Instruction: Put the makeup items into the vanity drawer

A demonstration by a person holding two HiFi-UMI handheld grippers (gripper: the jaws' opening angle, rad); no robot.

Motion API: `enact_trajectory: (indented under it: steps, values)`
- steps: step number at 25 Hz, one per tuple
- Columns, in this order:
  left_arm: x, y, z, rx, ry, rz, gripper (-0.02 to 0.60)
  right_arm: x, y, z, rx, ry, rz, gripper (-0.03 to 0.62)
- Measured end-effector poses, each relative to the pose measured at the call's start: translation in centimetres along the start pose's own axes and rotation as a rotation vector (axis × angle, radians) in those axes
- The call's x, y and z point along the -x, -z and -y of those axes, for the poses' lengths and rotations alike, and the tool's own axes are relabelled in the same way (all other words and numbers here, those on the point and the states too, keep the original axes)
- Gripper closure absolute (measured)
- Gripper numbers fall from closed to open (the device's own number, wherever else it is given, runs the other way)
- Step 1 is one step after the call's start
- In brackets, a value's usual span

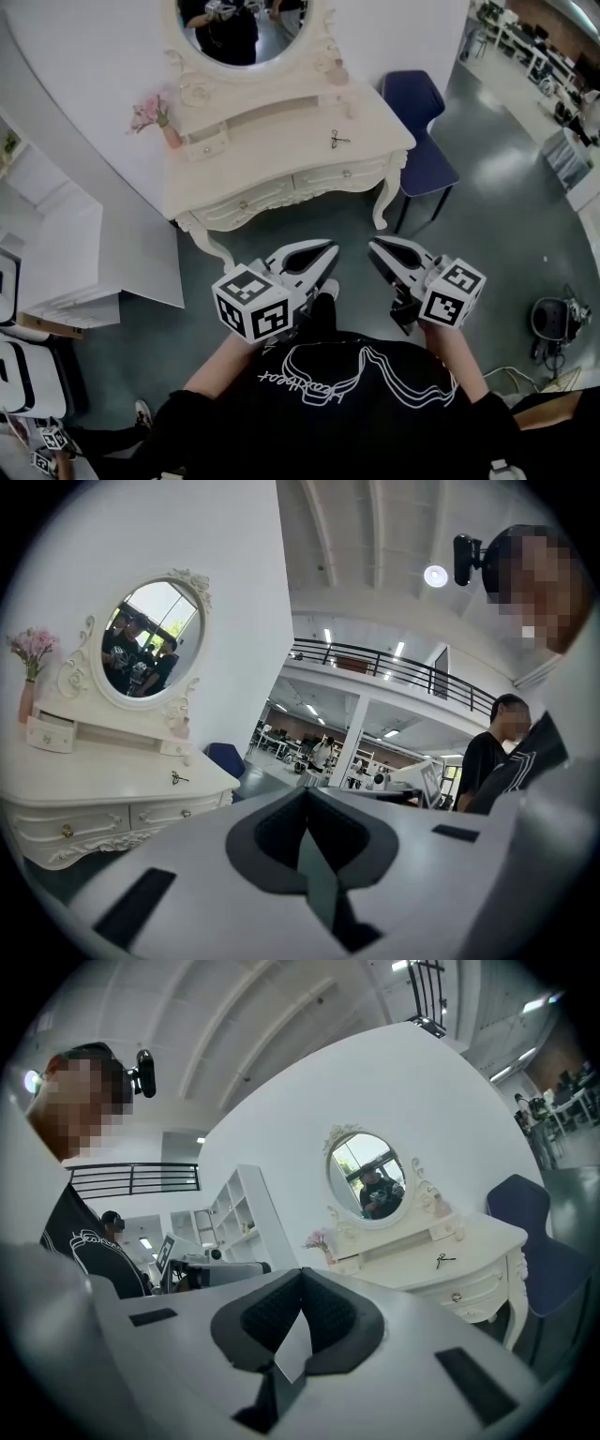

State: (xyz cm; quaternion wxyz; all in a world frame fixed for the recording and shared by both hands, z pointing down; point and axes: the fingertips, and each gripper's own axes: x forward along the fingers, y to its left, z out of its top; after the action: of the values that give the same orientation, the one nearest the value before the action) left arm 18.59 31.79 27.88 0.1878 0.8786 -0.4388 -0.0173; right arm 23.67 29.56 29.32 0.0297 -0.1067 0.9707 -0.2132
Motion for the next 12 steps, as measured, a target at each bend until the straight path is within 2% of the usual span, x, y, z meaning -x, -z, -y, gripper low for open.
enact_trajectory:
  steps: [5,12]
  values:
    - [-2.8,-0.8,-3.3,0.005,0.021,-0.019,0.577,-2.0,-0.9,4.0,-0.014,0.031,-0.006,0.589]
    - [-8.5,-3.9,-10.9,0.022,0.049,-0.052,0.578,-6.6,-3.9,12.1,-0.059,0.083,-0.016,0.589]
